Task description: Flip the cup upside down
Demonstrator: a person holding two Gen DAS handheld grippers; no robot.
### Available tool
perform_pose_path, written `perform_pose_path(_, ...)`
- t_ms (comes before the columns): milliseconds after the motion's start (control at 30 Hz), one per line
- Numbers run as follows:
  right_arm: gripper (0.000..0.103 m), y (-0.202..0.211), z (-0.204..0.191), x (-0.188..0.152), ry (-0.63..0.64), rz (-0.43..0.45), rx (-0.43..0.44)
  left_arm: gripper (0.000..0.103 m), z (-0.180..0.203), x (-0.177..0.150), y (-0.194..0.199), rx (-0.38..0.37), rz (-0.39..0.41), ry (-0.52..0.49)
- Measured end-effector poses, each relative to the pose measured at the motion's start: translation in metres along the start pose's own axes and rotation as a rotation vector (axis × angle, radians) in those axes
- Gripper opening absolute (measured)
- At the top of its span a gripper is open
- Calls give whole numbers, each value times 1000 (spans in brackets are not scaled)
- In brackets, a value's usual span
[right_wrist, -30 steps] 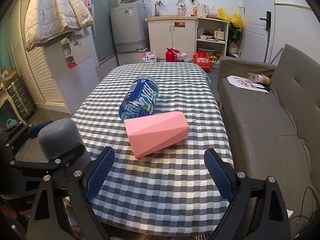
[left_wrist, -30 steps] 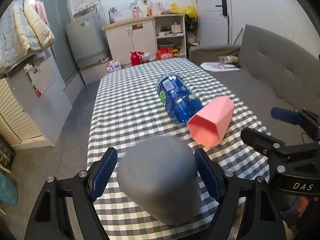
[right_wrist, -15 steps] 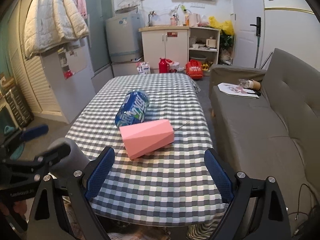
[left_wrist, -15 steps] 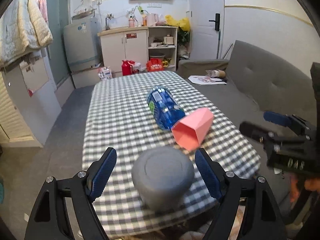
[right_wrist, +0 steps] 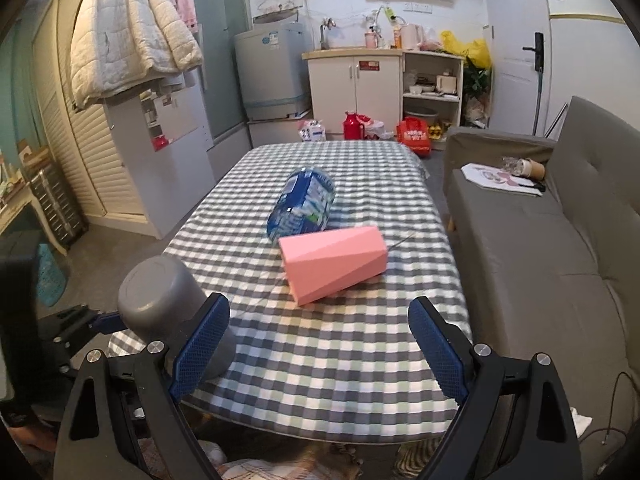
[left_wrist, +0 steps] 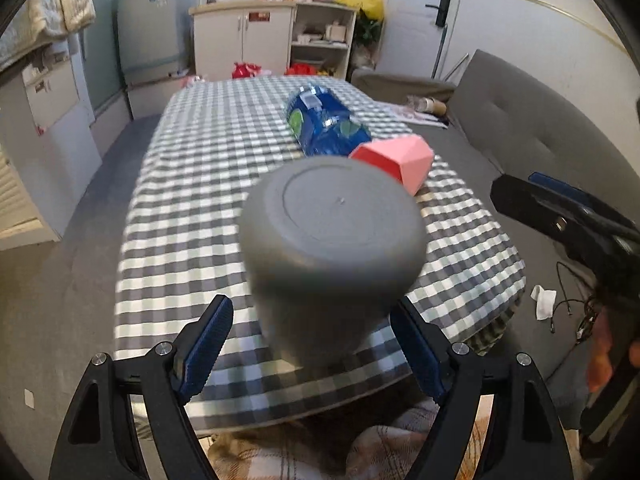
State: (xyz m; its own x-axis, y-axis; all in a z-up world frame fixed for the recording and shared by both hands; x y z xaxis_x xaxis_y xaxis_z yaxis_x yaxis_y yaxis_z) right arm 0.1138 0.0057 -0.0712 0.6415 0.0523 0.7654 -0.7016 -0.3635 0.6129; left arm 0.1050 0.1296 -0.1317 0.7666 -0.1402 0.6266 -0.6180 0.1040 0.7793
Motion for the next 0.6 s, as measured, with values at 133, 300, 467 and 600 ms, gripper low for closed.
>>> perform_pose_path(133, 91, -6, 0, -2, 4, -12, 1, 73, 2, 5, -10, -37, -14, 10)
perform_pose_path(300, 91, -11, 9, -2, -18, -13, -18, 73, 3, 20, -11, -32, 35, 21)
perform_pose_path(467, 91, -14, 14, 0, -23, -8, -24, 73, 0, 48, -18, 22, 124, -4)
perform_pose_path(600, 91, -19, 16, 0, -21, -17, -26, 73, -5, 58, -36, 37, 122, 2)
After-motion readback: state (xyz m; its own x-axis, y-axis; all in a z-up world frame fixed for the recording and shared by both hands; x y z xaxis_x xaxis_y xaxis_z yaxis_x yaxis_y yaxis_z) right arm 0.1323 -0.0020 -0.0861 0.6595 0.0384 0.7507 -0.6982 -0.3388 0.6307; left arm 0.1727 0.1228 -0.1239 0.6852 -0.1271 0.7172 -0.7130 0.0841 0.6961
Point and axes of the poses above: each gripper's, at about its wrist camera, not at the fingertips, and y roughly against the way its jaws point, z to its right, x to its top, the point moved 9 cm from there along -y, roughly the way its jaws point, and after that the axes turned 10 degrees about x, right-handed, at the moved point
